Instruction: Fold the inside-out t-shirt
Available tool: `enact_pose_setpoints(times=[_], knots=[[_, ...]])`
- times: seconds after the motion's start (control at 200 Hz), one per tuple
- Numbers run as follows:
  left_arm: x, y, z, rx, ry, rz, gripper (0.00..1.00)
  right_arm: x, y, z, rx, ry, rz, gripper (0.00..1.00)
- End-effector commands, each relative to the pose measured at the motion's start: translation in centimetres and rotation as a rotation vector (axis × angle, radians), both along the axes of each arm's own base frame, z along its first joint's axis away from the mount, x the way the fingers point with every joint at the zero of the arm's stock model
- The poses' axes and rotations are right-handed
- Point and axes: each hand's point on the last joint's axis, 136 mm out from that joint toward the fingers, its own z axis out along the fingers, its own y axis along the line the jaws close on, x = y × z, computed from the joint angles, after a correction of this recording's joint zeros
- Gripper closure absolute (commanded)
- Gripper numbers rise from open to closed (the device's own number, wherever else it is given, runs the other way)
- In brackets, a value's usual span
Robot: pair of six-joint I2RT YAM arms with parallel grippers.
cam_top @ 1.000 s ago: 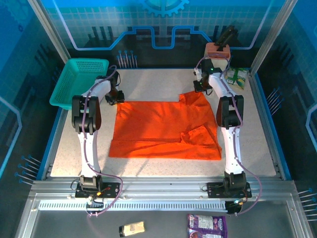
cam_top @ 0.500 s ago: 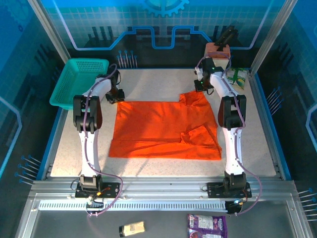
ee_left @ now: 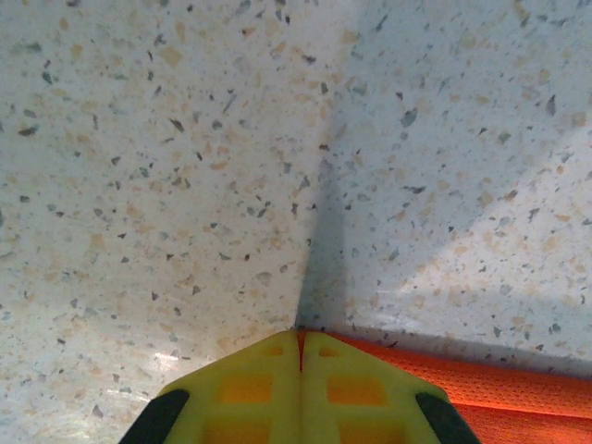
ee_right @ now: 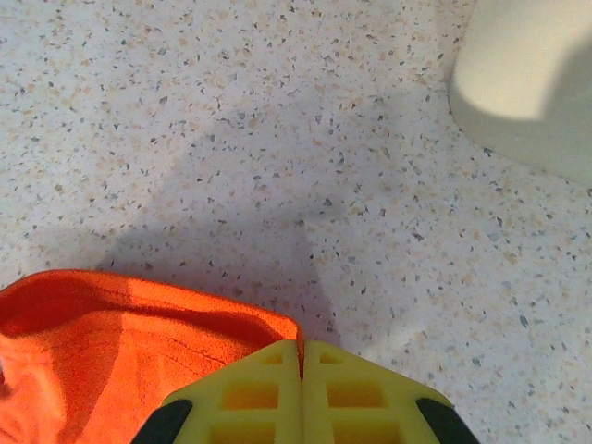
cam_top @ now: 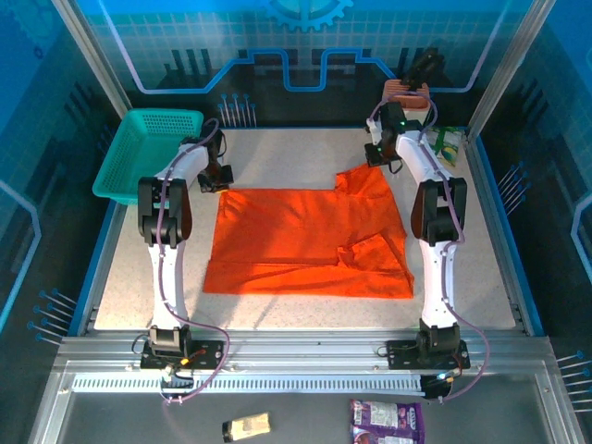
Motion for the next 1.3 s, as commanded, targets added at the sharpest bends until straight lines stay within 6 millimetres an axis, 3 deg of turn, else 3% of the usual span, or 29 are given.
enact_pose_setpoints(times=[0.0,0.165,0.415,0.595,0.775,1.046,1.296], knots=[[0.4,-0.3,2.2,-0.019,-0.074,0.018,1.0,-0.6,0.9,5.0,0.03,-0.092,0.006,1.0],[0.5,-0.3,5.6,-0.025,-0.159,0.031,1.0,-2.4,0.8,8.5,0.069,-0.155,-0.003,1.0],[-1.2,-0.4,7.9,-0.045,-0.233,0.062,1.0,-6.6,0.5,10.5,0.108,-0.163,-0.02,1.0],[-3.8,-0.2,9.5,-0.053,-0.29,0.099,1.0,-10.3,0.2,10.6,0.144,-0.144,-0.057,1.0],[-6.9,-0.3,9.7,-0.077,-0.318,0.133,1.0,-14.2,0.0,9.9,0.189,-0.11,-0.114,1.0],[-11.2,-0.7,8.2,-0.109,-0.3,0.154,1.0,-20.7,0.1,7.7,0.27,-0.023,-0.186,1.0],[-14.3,-0.7,6.6,-0.112,-0.258,0.164,1.0,-25.3,0.2,6.5,0.325,0.027,-0.247,1.0]])
